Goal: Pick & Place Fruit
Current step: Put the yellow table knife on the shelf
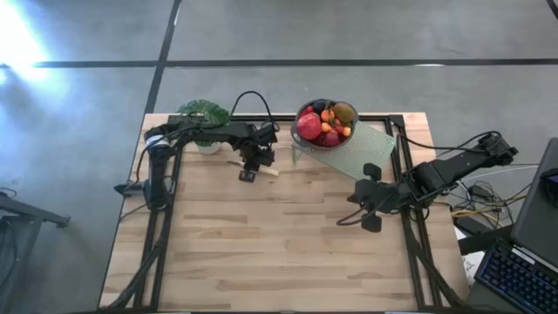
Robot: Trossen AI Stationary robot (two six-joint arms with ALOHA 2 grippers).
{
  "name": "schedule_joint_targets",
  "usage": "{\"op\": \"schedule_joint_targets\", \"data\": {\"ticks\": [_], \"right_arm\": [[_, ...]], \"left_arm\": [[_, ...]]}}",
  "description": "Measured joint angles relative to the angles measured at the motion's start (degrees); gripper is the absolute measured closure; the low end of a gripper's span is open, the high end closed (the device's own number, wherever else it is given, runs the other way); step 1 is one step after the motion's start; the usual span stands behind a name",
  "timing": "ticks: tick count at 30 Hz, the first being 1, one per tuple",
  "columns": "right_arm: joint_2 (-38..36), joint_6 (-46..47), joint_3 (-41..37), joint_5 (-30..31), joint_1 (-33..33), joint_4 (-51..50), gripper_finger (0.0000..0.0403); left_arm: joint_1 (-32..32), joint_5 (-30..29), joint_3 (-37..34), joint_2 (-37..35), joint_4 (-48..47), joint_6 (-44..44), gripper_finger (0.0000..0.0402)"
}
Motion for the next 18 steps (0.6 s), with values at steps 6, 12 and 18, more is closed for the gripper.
{"op": "schedule_joint_targets", "data": {"ticks": [6, 12, 18], "right_arm": [[0.0, 0.0, 0.0, 0.0, 0.0, 0.0, 0.0394], [0.0, 2.0, 0.0, -0.3, 0.0, -0.1, 0.0394], [0.0, 3.5, 0.0, -1.8, 0.0, -0.2, 0.0394]], "left_arm": [[-2.4, -0.1, -0.3, -2.9, -2.1, -1.6, 0.036], [-6.8, -1.8, -0.2, -5.7, -4.7, -4.5, 0.036], [-14.0, -10.8, -0.2, -8.5, -7.3, -7.7, 0.036]]}}
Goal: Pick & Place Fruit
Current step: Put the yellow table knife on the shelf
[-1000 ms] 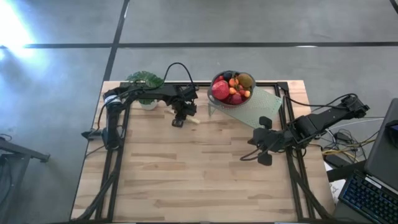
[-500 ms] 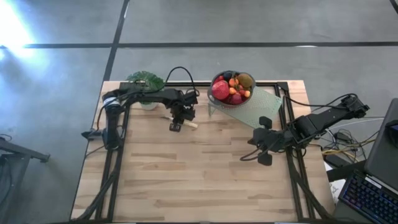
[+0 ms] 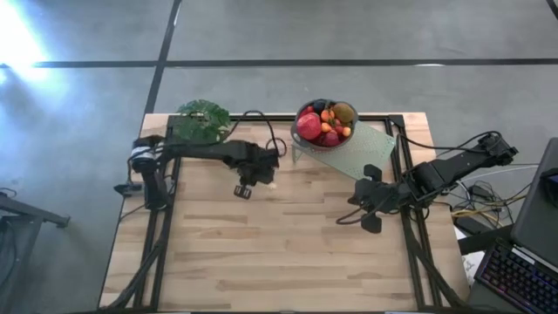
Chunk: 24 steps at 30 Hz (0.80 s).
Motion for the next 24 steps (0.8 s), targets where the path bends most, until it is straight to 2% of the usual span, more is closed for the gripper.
{"op": "schedule_joint_targets", "data": {"ticks": [6, 14, 20, 24], "right_arm": [[-0.1, 1.2, 0.0, -1.0, 0.0, 0.0, 0.0394], [-0.7, 3.0, 0.0, -7.0, 0.0, 5.5, 0.0394], [-0.8, 3.2, 0.0, -11.3, 0.0, 12.1, 0.0394], [-0.8, 4.6, 0.0, -11.5, 0.0, 14.3, 0.0394]], "left_arm": [[-9.0, -11.6, 0.0, -3.2, -0.9, -2.6, 0.036], [-20.9, -33.9, 0.1, -5.5, 2.7, -4.0, 0.036], [-27.0, -47.2, 0.1, -5.6, 13.3, 5.0, 0.036], [-28.6, -51.3, 0.1, -5.6, 24.2, 15.5, 0.036]]}}
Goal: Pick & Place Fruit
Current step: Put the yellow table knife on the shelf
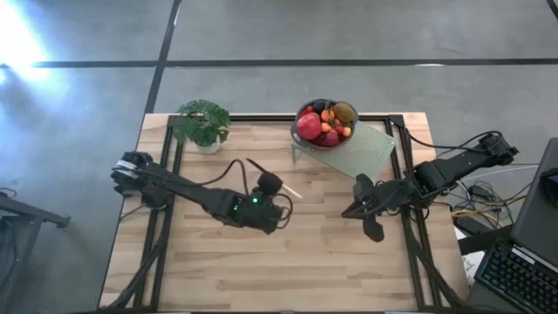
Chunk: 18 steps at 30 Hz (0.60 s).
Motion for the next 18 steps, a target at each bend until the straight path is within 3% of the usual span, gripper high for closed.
{"op": "schedule_joint_targets", "data": {"ticks": [11, 18], "right_arm": [[0.0, 5.7, 0.0, 3.2, -0.2, 4.3, 0.0394], [0.0, 5.1, 0.7, 4.7, -0.3, 7.1, 0.0389]], "left_arm": [[-1.0, 1.7, 0.0, 0.0, 30.9, 34.6, 0.036], [-2.4, 8.7, 0.1, 0.0, 38.6, 61.4, 0.036]]}}
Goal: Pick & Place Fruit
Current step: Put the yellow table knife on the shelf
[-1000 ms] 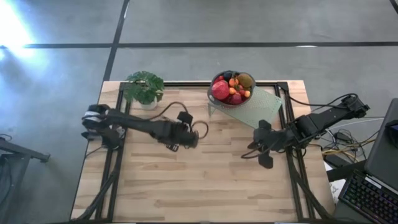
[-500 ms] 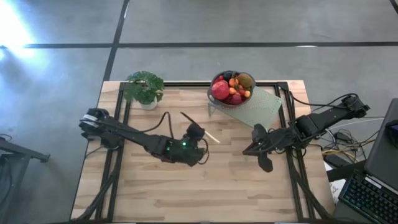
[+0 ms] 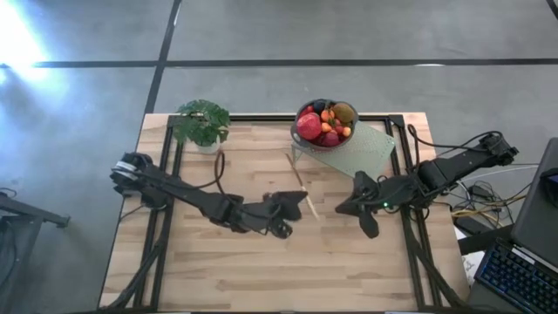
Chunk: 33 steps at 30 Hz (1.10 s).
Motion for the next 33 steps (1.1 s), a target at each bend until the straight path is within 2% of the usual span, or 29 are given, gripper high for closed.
{"op": "schedule_joint_targets", "data": {"ticks": [3, 7, 12, 16, 21, 33], "right_arm": [[0.0, -0.3, 0.0, 0.0, -0.4, 1.2, 0.0375], [0.1, -0.5, 0.0, -0.2, -1.8, 4.0, 0.0343], [0.1, -0.2, 0.0, -2.8, -3.4, 6.4, 0.0295], [0.4, -0.3, 0.0, -4.7, -4.0, 9.1, 0.0261], [0.5, -0.7, 0.0, -7.5, -4.0, 14.8, 0.0227], [2.1, -0.9, 0.0, -7.7, -4.5, 16.3, 0.0178]], "left_arm": [[-0.5, 0.8, 0.0, 0.1, 1.6, 9.4, 0.036], [-0.5, 3.0, 0.0, 0.1, 6.6, 13.9, 0.036], [-0.5, 7.2, 0.9, 0.1, 13.0, 14.4, 0.036], [-0.4, 9.8, 2.3, 0.1, 13.6, 14.3, 0.036], [-0.2, 10.4, 3.5, 0.1, 13.4, 14.2, 0.036], [0.1, 11.0, 4.1, 0.1, 13.4, 14.2, 0.036]]}}
